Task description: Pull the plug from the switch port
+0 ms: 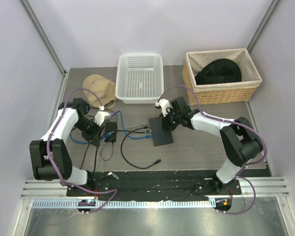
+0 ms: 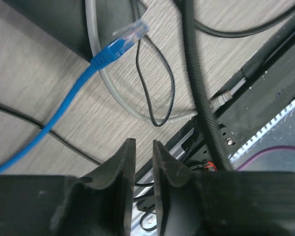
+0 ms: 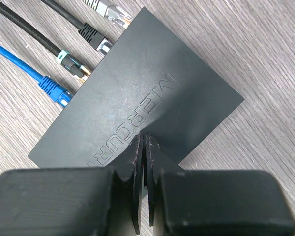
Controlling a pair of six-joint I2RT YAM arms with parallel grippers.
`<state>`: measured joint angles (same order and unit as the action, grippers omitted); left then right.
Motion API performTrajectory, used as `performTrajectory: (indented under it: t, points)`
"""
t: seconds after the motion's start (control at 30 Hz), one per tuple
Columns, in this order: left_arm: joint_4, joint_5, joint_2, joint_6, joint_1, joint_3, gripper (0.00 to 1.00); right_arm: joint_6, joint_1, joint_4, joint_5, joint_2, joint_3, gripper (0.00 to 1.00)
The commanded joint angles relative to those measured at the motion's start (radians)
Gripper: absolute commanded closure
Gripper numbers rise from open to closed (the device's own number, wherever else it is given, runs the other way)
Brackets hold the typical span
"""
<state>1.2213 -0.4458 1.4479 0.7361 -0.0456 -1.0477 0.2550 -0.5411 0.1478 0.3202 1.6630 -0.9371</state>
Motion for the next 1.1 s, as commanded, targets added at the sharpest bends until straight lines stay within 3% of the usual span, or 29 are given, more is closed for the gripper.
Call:
performTrajectory:
  t: [0.0,0.13,0.47,0.7,0.8,0.9,0.97,1.07]
  points:
    - [-0.097,0.041,-0.006,-0.076,-0.004,0.051,0.73,-0.010,-0.005,0.013,-0.007,0.029,-0.003,0.91]
    - [-0.196,0.042,0.038,-0.150,-0.002,0.063,0.67,-0.013,-0.005,0.013,-0.007,0.034,-0.005,0.90]
    - [-0.289,0.007,0.166,-0.245,0.000,0.044,0.67,-0.008,-0.005,0.015,-0.009,0.029,-0.002,0.90]
    - [-0.261,-0.039,0.171,-0.253,0.001,0.011,0.75,-0.008,-0.003,0.013,-0.009,0.035,-0.006,0.90]
    - [-0.246,-0.063,0.144,-0.242,0.003,0.017,0.66,-0.013,-0.005,0.009,-0.007,0.041,-0.014,0.90]
    - [-0.279,-0.041,0.147,-0.256,0.018,0.044,0.65,-0.022,-0.003,0.009,-0.006,0.049,-0.023,0.90]
    - [-0.318,-0.018,0.157,-0.268,0.024,0.063,0.69,-0.028,-0.005,0.010,0.000,0.061,-0.034,0.90]
    - [-0.321,-0.007,0.170,-0.267,0.026,0.063,0.83,-0.033,-0.005,0.012,0.005,0.080,-0.052,0.90]
